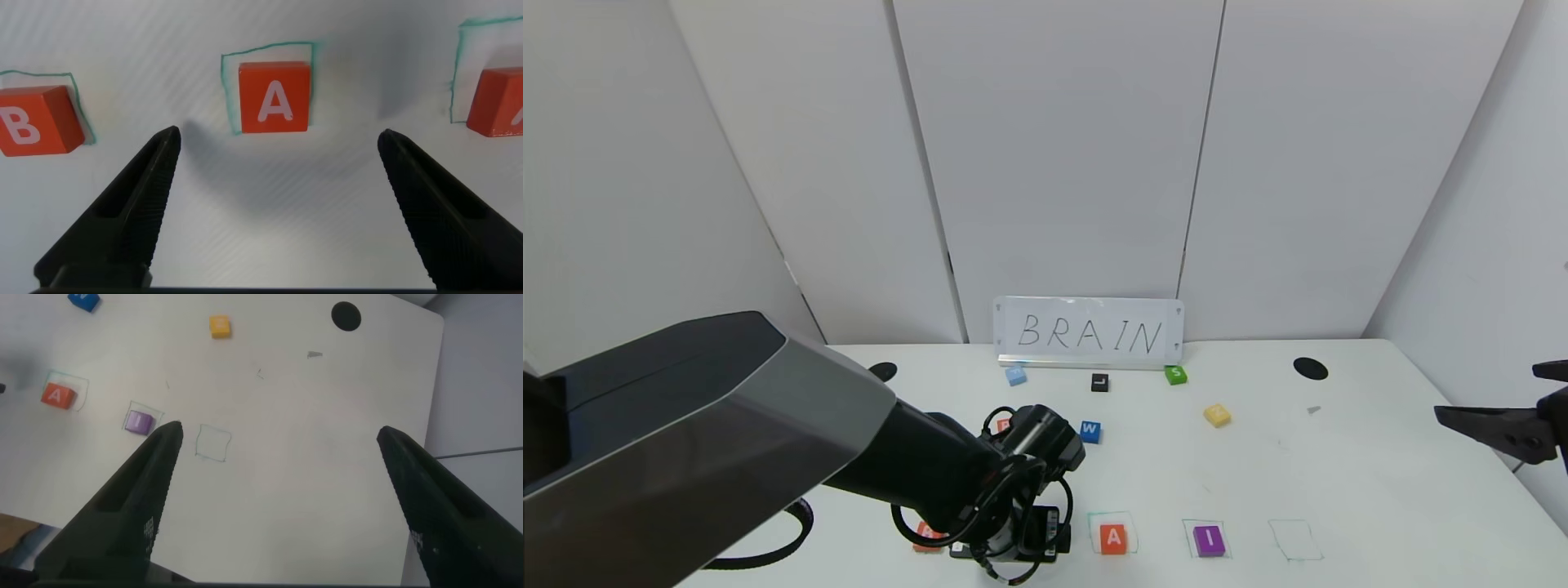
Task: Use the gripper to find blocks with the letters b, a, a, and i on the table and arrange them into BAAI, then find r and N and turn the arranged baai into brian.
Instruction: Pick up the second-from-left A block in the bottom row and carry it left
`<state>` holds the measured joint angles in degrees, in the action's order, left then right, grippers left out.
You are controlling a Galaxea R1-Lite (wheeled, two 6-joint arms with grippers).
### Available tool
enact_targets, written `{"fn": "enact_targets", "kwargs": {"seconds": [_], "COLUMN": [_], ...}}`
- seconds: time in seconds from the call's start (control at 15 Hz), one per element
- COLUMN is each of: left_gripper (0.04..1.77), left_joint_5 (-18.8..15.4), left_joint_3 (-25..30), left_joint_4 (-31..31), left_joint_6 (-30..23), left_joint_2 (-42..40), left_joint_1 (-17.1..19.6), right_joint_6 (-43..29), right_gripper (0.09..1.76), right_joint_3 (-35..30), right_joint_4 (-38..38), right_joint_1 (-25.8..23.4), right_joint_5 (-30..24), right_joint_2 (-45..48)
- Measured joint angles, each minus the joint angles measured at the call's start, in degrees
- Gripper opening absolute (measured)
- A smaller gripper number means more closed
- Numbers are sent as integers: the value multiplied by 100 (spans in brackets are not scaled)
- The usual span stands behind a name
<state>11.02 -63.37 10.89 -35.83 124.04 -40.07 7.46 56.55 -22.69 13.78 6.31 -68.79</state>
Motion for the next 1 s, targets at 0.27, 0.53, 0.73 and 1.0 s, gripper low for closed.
{"fn": "enact_targets", "kwargs": {"seconds": [0.27,0.53,0.73,1.0], "left_gripper": [127,80,49,49], "left_joint_5": [11,206,233,235], "left_joint_3": [-24,-60,-17,6], "left_joint_4": [-11,-304,-380,-361], "left_joint_6": [-9,-30,-13,-9], "left_joint_2": [68,145,184,187], "left_joint_1": [22,27,27,27], "right_joint_6": [6,9,11,17], "right_gripper": [171,171,171,171], "right_joint_3": [-20,-33,-44,-60], "right_joint_4": [0,0,2,0], "right_joint_1": [9,22,57,85], "right_joint_5": [2,4,9,11], "right_joint_2": [18,40,55,79]}}
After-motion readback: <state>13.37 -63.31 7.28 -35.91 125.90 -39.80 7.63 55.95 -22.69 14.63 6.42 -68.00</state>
